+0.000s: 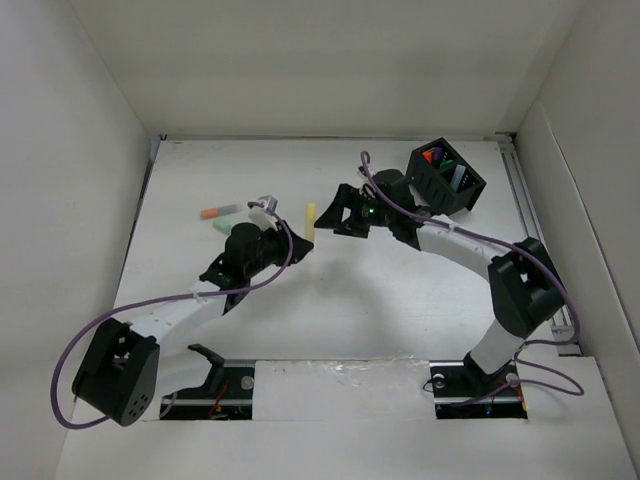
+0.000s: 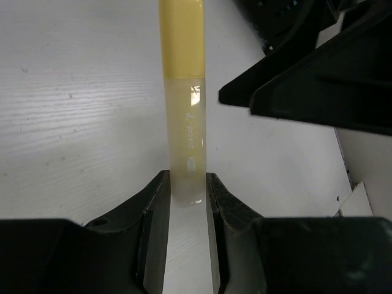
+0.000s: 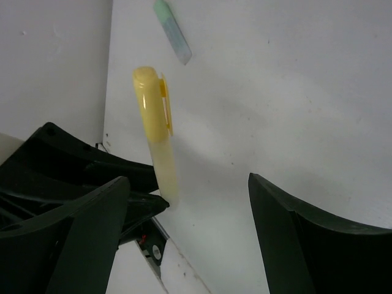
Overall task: Sort the stationery into containers
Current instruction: Place the pen in the storage box.
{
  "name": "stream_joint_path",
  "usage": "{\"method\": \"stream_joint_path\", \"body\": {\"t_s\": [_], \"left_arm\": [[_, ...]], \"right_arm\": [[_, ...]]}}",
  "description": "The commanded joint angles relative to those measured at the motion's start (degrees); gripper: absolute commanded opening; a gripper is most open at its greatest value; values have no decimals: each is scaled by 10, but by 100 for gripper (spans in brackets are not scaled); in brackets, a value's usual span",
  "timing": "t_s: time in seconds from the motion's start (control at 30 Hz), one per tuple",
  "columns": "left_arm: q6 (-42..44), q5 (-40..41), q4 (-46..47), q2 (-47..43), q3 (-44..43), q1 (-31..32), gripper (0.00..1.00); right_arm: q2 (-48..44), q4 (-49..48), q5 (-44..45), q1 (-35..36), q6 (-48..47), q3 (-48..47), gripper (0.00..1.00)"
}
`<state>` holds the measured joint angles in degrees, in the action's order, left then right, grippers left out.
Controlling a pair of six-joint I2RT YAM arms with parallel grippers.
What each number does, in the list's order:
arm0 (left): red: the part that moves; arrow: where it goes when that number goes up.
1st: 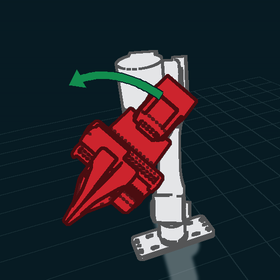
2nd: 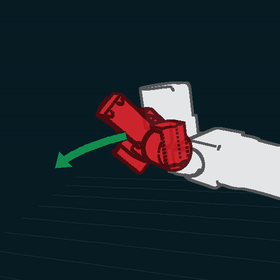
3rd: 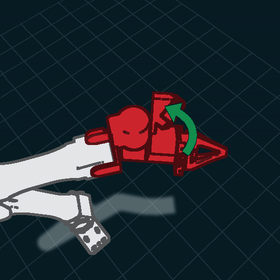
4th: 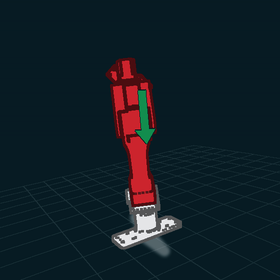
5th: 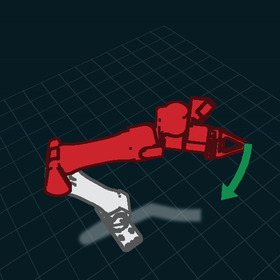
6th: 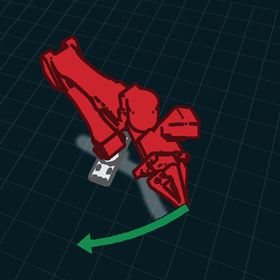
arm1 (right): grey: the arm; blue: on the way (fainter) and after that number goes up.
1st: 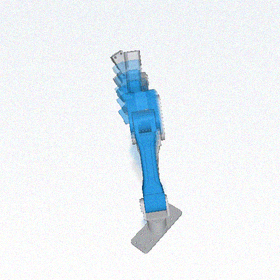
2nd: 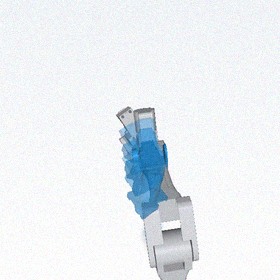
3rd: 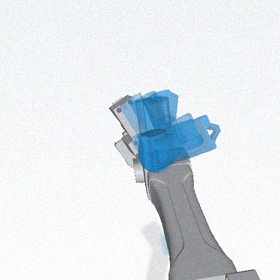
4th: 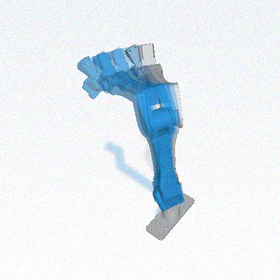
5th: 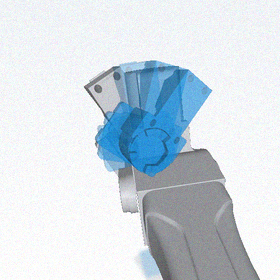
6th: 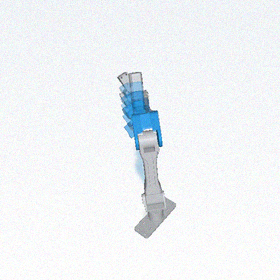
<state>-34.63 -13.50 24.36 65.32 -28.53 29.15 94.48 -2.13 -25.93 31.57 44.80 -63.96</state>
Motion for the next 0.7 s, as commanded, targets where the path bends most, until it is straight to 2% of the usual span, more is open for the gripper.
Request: {"method": "stream_joint_path", "body": {"t_s": [0.0, 0.13, 0.23, 0.3, 0.33, 0.37, 0.47, 0.5, 0.53, 0.57, 0.6, 0.67], "left_arm": [[36, -30, 70, 6, -13, -2, 0], [54, -52, 91, 13, 0, -2, 0], [64, -75, 97, 31, 0, -2, 0], [71, -91, 97, 47, -6, -2, 0], [71, -91, 97, 47, -6, -2, 0], [71, -91, 97, 53, -6, -2, 0], [76, -99, 97, 53, -11, -2, 0], [76, -99, 97, 47, -11, -2, 0], [82, -93, 97, 47, -11, -2, 4], [82, -93, 97, 40, -4, -2, 13], [82, -86, 97, 40, -4, -2, 33], [82, -79, 103, 25, 1, -2, 49]], "right_arm": [[13, -29, 11, 14, -9, -41, 84], [37, -29, 23, 14, 1, -47, 84], [50, -29, 16, 19, 1, -60, 80], [50, -35, 16, 24, 1, -65, 73], [56, -35, 16, 24, 1, -65, 67], [56, -40, 16, 30, 6, -70, 57], [68, -40, 22, 30, 6, -77, 39], [68, -45, 22, 30, 12, -77, 20], [68, -45, 30, 30, 12, -77, 14], [68, -51, 30, 30, 17, -77, 8], [68, -51, 39, 30, 17, -77, 0], [60, -51, 61, 21, 22, -77, 0]]}}
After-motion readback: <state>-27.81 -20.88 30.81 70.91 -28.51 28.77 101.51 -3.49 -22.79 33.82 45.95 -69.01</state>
